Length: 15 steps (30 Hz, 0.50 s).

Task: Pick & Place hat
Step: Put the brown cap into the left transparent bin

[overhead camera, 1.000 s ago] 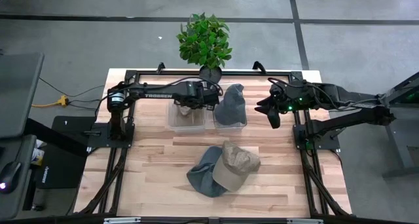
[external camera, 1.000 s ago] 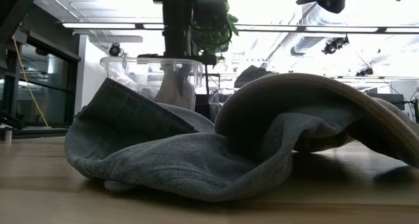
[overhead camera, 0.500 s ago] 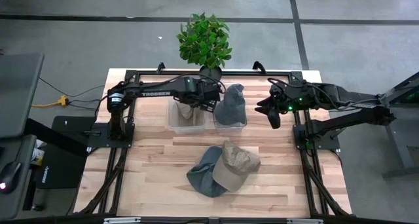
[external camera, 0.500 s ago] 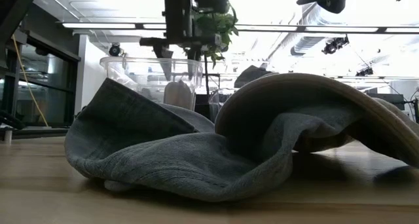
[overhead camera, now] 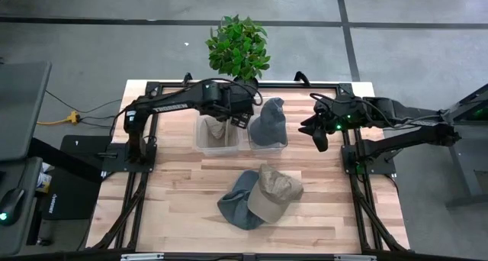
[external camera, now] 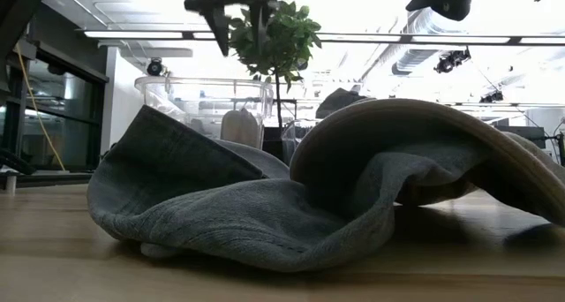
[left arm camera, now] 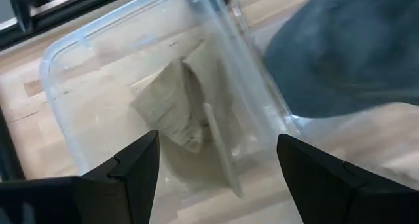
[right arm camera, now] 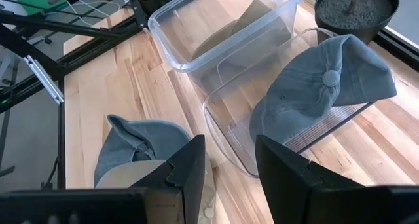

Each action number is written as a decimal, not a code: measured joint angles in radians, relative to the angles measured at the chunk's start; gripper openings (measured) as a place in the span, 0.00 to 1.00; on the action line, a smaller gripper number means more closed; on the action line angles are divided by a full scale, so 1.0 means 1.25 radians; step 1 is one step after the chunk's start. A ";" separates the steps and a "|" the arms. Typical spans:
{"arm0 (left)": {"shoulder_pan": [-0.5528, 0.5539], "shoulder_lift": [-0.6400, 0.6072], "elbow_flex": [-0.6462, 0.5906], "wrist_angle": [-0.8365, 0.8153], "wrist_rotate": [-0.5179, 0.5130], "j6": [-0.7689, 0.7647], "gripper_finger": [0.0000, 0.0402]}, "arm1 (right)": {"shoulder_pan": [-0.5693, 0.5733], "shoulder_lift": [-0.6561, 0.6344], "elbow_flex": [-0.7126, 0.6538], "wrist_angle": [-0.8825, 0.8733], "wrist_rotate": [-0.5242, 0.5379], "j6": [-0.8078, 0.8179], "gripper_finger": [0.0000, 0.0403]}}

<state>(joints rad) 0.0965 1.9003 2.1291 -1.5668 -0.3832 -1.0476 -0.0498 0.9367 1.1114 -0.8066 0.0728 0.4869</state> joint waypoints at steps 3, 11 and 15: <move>-0.025 0.000 0.039 -0.003 0.003 0.001 0.66 | 0.000 0.000 0.000 -0.003 -0.007 -0.007 0.32; -0.114 0.000 0.092 -0.002 0.018 -0.035 0.66 | 0.000 0.000 0.000 -0.021 -0.019 -0.016 0.32; -0.160 0.000 0.092 0.006 0.008 -0.073 0.66 | 0.000 0.000 0.000 -0.029 -0.020 -0.019 0.32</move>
<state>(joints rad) -0.1035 1.9003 2.2444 -1.5590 -0.3730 -1.1385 -0.0498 0.9367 1.1114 -0.8433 0.0483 0.4637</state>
